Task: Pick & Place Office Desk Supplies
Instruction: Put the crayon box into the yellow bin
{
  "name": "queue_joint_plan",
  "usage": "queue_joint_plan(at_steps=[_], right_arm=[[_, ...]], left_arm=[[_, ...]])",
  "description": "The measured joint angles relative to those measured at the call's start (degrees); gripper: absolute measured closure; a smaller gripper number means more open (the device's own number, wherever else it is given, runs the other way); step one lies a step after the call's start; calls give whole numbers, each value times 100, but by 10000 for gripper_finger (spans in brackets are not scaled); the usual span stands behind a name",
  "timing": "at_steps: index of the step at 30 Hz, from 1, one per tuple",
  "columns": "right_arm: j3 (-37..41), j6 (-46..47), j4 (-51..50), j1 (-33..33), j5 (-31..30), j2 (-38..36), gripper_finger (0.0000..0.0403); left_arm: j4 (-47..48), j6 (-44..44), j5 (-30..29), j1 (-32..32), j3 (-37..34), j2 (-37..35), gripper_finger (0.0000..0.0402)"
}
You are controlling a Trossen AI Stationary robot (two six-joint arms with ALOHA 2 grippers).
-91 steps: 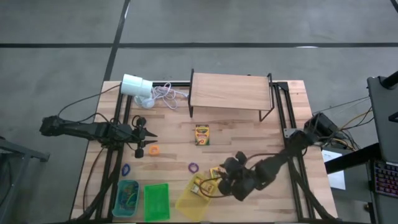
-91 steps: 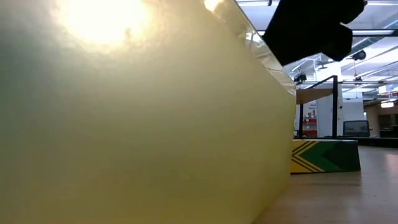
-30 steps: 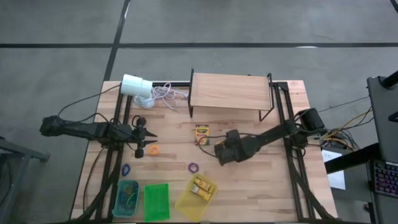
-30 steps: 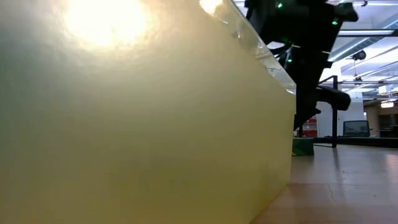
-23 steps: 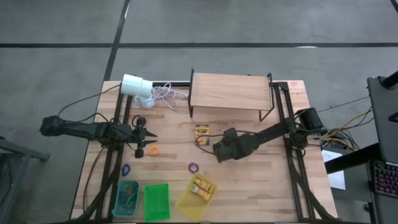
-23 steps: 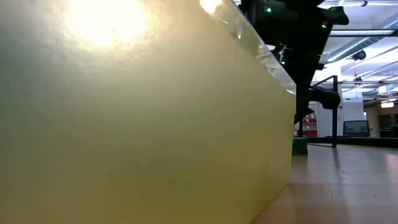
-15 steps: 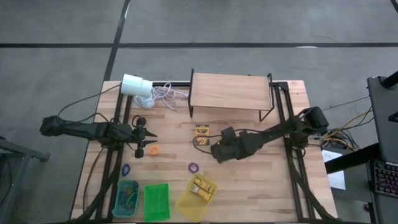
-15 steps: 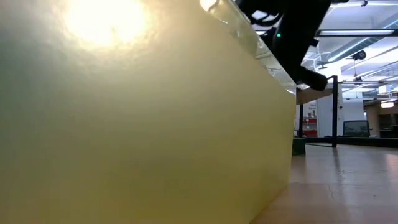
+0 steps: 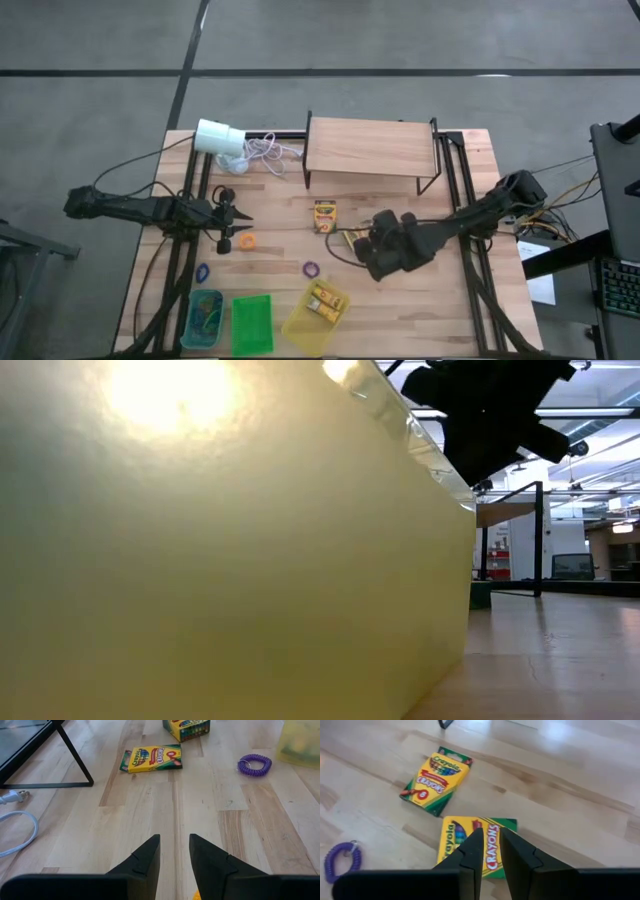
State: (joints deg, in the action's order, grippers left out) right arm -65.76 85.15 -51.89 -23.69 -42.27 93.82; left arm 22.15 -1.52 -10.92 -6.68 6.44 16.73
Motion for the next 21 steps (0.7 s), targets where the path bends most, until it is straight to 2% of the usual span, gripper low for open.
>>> queue_joint_plan(at_steps=[21], right_arm=[[44,340,-787,-85,14,-72,332]], left_arm=[[-2,8,-1,1,-2,0,293]])
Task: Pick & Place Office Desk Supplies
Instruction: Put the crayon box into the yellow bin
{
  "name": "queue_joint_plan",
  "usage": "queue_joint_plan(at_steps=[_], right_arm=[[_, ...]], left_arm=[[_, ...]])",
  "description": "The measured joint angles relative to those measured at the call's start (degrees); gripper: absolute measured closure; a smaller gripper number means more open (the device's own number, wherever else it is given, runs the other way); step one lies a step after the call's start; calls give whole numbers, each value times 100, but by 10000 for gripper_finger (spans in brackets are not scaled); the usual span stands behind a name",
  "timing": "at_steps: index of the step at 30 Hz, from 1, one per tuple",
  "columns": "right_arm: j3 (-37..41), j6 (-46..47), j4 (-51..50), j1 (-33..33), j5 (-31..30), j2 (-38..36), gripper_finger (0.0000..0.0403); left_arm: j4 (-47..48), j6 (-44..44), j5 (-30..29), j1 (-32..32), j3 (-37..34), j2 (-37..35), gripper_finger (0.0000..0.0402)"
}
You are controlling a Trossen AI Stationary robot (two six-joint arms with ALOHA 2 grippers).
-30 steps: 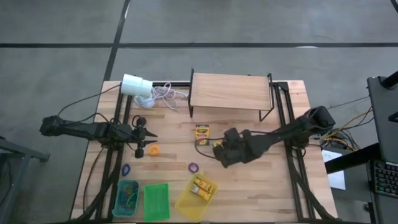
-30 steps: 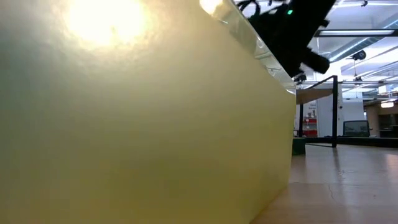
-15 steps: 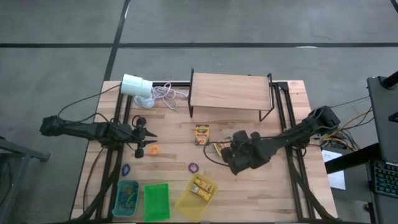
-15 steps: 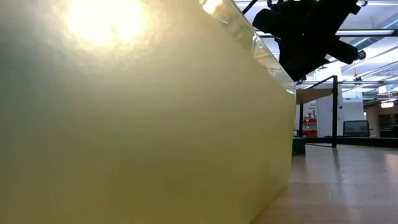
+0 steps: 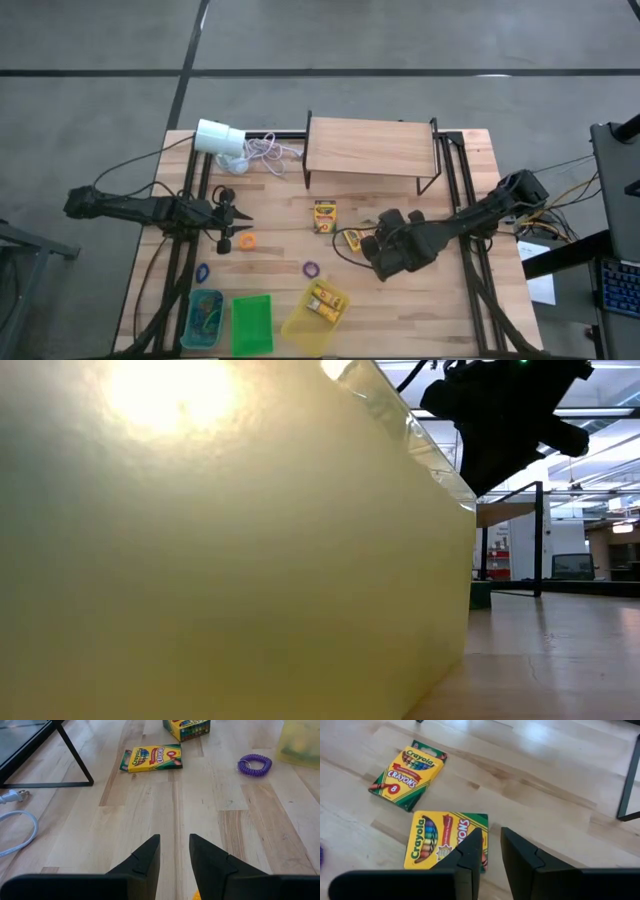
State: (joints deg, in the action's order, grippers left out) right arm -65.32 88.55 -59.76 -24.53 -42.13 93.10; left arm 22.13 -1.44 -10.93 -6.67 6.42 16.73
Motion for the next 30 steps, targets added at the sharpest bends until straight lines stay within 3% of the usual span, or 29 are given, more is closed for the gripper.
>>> queue_joint_plan(at_steps=[19,30], right_arm=[[2,155,10,6,22,0,338],[57,46,47,83,758,66,330]], left_arm=[[1,12,1,0,0,0,293],[0,8,1,-1,2,0,293]])
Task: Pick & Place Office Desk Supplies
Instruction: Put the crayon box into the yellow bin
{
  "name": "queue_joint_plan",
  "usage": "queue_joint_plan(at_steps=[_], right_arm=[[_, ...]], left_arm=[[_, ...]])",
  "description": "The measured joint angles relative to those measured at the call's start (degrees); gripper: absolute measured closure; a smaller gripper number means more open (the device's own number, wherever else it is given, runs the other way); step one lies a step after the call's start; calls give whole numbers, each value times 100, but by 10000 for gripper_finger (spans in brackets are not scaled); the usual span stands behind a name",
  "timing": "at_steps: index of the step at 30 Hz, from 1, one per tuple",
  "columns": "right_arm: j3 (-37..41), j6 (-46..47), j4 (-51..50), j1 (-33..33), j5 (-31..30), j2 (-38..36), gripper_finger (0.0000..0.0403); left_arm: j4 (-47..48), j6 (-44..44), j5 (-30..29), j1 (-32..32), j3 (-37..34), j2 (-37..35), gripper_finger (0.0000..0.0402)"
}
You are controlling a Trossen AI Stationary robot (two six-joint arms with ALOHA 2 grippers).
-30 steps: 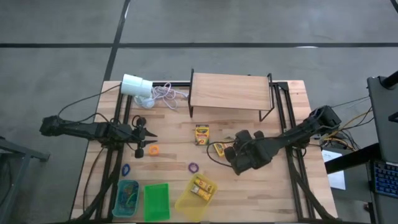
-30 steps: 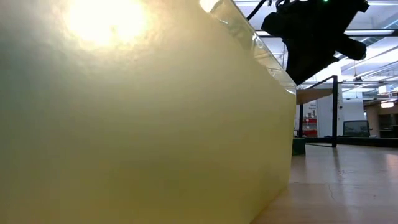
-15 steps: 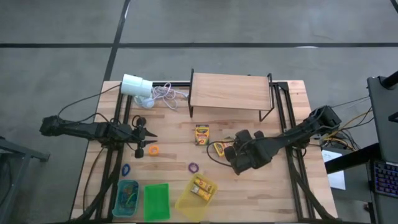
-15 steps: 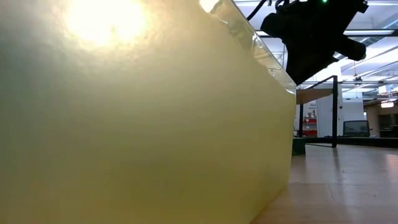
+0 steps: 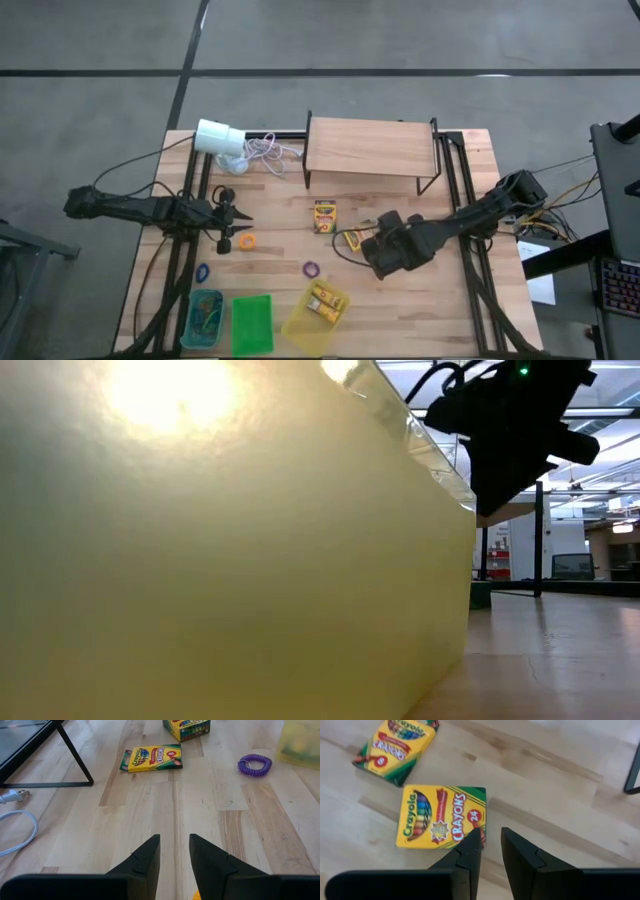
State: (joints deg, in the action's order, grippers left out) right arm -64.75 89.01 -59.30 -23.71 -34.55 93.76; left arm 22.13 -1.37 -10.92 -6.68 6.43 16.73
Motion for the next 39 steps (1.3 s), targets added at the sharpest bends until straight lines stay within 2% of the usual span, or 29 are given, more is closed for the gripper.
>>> queue_joint_plan(at_steps=[7,15,24,39], right_arm=[[388,-56,447,0,-134,21,330],[697,-50,502,206,-139,10,330],[724,-249,611,465,-124,6,330],[724,-265,762,464,-144,6,330]], left_arm=[[1,-17,-1,2,0,0,293],[2,-15,0,2,-1,0,293],[1,-13,0,0,-2,0,293],[0,-11,0,2,0,0,293]])
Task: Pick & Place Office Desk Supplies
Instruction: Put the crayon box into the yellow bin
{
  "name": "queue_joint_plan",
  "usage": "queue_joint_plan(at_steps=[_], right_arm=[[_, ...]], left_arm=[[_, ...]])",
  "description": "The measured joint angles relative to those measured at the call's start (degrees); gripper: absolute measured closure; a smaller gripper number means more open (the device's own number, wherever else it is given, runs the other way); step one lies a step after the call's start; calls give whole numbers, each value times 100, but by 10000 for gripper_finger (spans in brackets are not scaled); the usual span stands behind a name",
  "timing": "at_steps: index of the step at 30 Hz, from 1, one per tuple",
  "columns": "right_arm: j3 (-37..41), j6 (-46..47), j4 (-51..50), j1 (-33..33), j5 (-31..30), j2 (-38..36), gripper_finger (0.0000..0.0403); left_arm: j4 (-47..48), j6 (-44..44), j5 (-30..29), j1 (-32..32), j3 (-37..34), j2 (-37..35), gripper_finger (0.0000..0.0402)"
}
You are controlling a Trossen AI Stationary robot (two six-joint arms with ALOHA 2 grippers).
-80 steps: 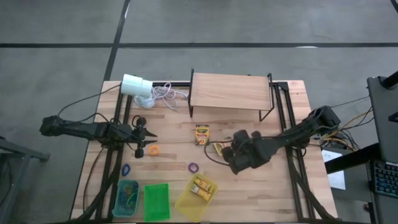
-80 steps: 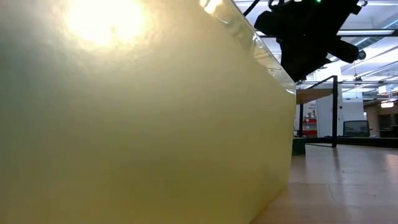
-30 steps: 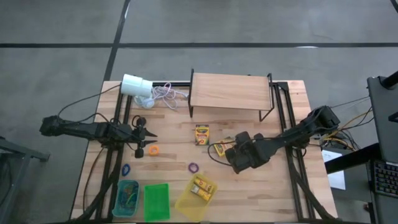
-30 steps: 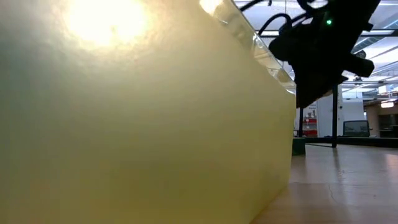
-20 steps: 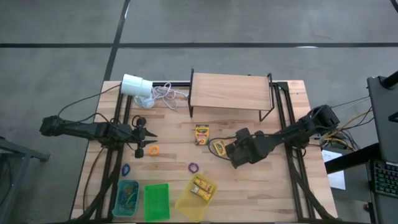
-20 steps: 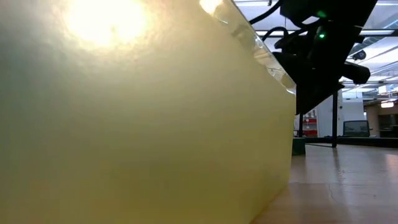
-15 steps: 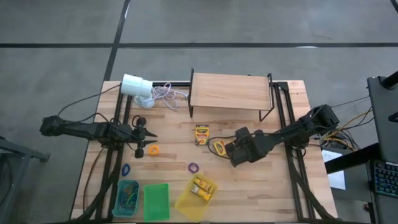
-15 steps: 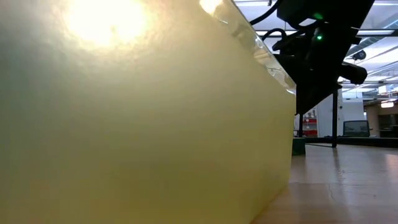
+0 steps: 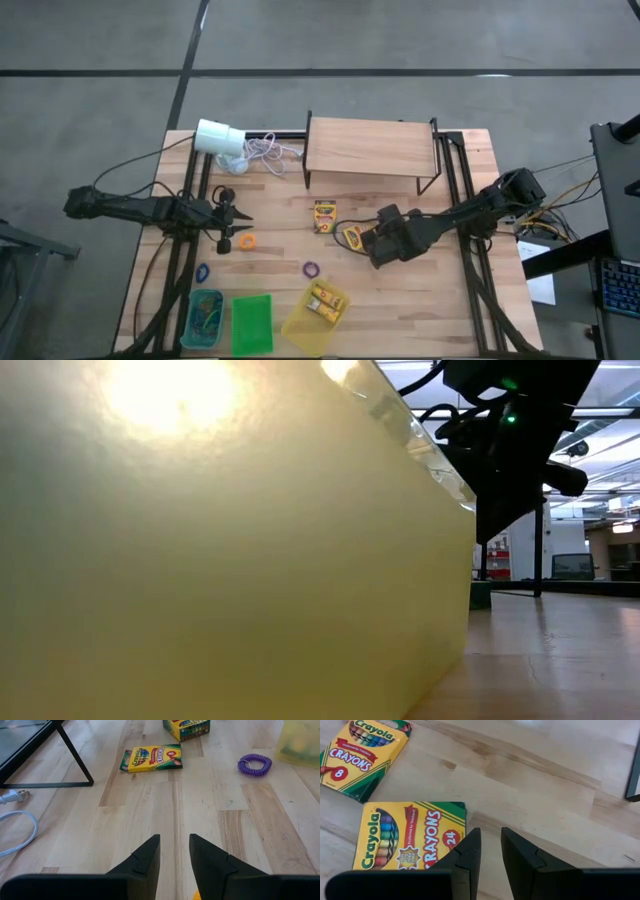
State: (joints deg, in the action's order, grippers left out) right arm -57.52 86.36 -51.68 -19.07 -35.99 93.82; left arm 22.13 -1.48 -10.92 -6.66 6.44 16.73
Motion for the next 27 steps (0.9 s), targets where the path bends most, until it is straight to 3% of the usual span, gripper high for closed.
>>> queue_joint_plan(at_steps=[5,16,27], right_arm=[[0,-1,0,0,-2,0,330],[73,3,73,-4,-7,0,330],[182,21,167,-4,-9,0,330]], left_arm=[[0,81,0,-2,-1,0,293],[-243,1268,166,-9,-24,2,293],[-155,1464,153,-9,-13,2,293]])
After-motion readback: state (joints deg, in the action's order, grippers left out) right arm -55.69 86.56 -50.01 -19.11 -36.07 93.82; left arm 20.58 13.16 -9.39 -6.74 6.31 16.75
